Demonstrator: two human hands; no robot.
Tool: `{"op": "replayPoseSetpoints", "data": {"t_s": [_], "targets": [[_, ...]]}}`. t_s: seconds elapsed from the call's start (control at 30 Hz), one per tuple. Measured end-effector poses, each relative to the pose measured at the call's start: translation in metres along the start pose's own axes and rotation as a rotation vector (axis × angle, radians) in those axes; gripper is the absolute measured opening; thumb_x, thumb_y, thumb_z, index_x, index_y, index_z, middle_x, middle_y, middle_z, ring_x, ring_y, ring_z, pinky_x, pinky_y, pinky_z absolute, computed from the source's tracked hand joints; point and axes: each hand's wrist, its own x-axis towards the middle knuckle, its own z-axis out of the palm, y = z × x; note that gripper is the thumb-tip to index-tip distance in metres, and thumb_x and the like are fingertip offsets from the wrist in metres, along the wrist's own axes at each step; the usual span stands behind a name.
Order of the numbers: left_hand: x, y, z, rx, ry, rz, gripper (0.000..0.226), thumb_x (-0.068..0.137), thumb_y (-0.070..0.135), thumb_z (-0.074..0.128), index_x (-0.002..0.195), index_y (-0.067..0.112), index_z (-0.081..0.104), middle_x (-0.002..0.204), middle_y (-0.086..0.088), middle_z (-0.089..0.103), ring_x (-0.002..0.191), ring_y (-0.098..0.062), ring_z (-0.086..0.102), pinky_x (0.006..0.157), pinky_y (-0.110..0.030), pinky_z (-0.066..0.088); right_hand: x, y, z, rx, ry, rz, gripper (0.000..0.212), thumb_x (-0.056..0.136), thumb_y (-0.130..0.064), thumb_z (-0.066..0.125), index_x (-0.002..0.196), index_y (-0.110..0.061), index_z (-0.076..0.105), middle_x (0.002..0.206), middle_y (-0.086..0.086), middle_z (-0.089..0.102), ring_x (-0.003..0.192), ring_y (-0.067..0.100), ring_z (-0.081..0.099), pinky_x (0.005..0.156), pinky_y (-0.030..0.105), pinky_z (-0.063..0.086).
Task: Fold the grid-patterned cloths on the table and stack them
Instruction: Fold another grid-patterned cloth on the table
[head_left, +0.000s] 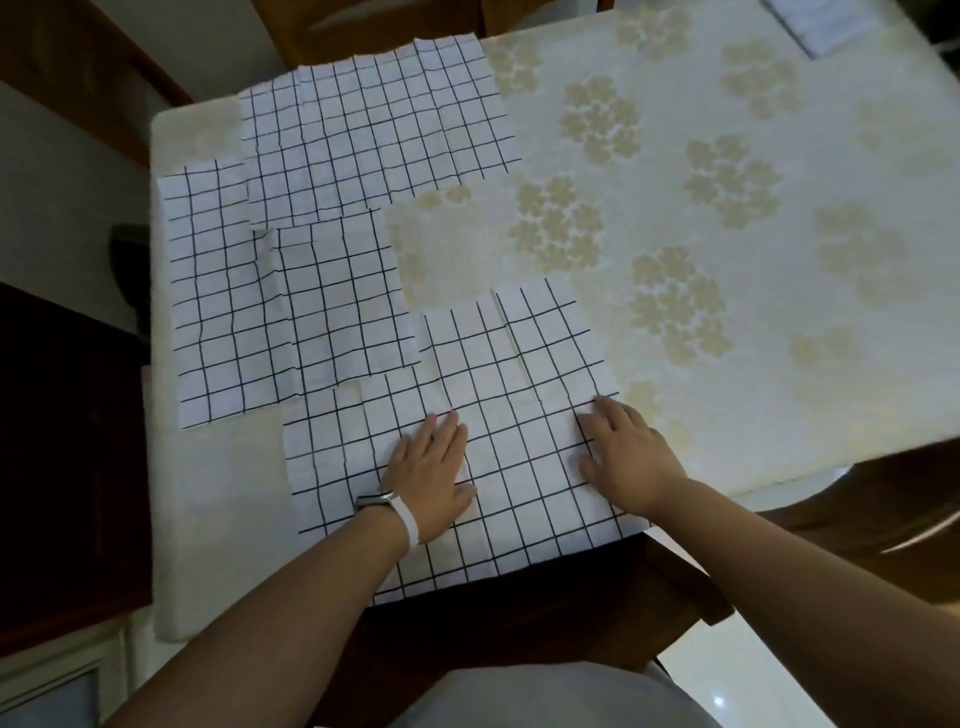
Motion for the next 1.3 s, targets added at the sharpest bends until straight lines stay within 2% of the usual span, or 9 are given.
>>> {"op": "replayPoseSetpoints", "data": {"t_s": [0.2,0.33,0.43,0.5,0.67,0.8,0.9,1.17,1.3], "targets": [[0.007,0.009,-0.005,0.005,-0.009,0.046,0.073,0.095,0.054,0.030,0.153,0.022,-0.001,0.160,0.005,-0.016,0.146,-0.021,-0.017,0.119,-0.044,0.001,0.002,0.007,0.000,0.129,0.061,0.149,0.050,0.089,-0.029,0.055,0.135,-0.012,0.045,0.150,0.014,0.027,0.133,0.034,0.032,0.099,0.042,0.040],[0.026,0.024,-0.024,-0.028,0.106,0.118,0.054,0.095,0.042,0.038,0.145,0.021,0.030,0.158,0.000,0.015,0.144,-0.022,0.011,0.115,-0.041,0.018,0.006,0.009,-0.003,0.193,0.094,0.268,0.048,0.087,-0.024,0.057,0.130,-0.007,0.046,0.131,0.016,0.041,0.117,0.035,0.040,0.089,0.040,0.042],[0.055,0.038,-0.043,0.035,0.181,0.223,0.040,0.095,0.034,0.040,0.131,0.019,0.047,0.142,-0.002,0.040,0.128,-0.021,0.034,0.102,-0.038,0.034,0.005,0.011,-0.001,0.216,0.107,0.289,0.045,0.086,-0.022,0.057,0.126,-0.006,0.045,0.120,0.015,0.043,0.111,0.033,0.042,0.085,0.038,0.042],[0.079,0.050,-0.058,0.102,0.196,0.297,0.035,0.095,0.030,0.040,0.126,0.018,0.051,0.131,-0.002,0.047,0.118,-0.022,0.041,0.094,-0.036,0.037,0.004,0.013,0.001,0.237,0.109,0.315,0.045,0.088,-0.023,0.056,0.127,-0.005,0.043,0.120,0.014,0.043,0.112,0.033,0.043,0.085,0.038,0.044],[0.137,0.088,-0.093,0.276,0.159,0.425,0.041,0.087,0.011,0.048,0.127,0.019,0.048,0.124,-0.005,0.048,0.109,-0.026,0.046,0.086,-0.039,0.040,0.007,0.018,-0.001,0.334,0.120,0.436,0.045,0.090,-0.020,0.053,0.132,-0.008,0.041,0.127,0.010,0.045,0.117,0.029,0.044,0.082,0.035,0.043],[0.165,0.116,-0.111,0.463,0.142,0.551,0.061,0.082,0.002,0.050,0.138,0.020,0.038,0.141,-0.010,0.036,0.121,-0.030,0.042,0.095,-0.044,0.041,0.015,0.024,-0.004,0.414,0.120,0.483,0.034,0.084,-0.009,0.049,0.118,-0.008,0.046,0.116,0.010,0.052,0.107,0.030,0.052,0.073,0.031,0.037],[0.177,0.124,-0.120,0.535,0.123,0.624,0.062,0.083,0.001,0.050,0.140,0.019,0.036,0.150,-0.011,0.026,0.135,-0.030,0.029,0.104,-0.046,0.034,0.018,0.027,-0.006,0.387,0.098,0.468,0.029,0.084,-0.010,0.049,0.113,-0.008,0.045,0.113,0.009,0.054,0.104,0.030,0.054,0.071,0.030,0.035],[0.188,0.125,-0.133,0.687,0.072,0.712,0.032,0.080,0.005,0.054,0.110,0.015,0.055,0.130,-0.011,0.039,0.112,-0.030,0.041,0.091,-0.042,0.039,0.027,0.031,-0.010,0.402,-0.020,0.442,0.021,0.085,-0.014,0.055,0.103,-0.006,0.061,0.117,0.011,0.046,0.105,0.032,0.052,0.080,0.034,0.048],[0.183,0.116,-0.136,0.647,0.042,0.748,0.033,0.084,0.004,0.047,0.113,0.018,0.050,0.110,-0.002,0.051,0.104,-0.024,0.049,0.109,-0.044,0.027,0.018,0.028,-0.003,0.406,0.121,0.390,0.018,0.087,-0.023,0.053,0.095,-0.009,0.059,0.105,0.008,0.051,0.096,0.030,0.054,0.072,0.034,0.045]]}}
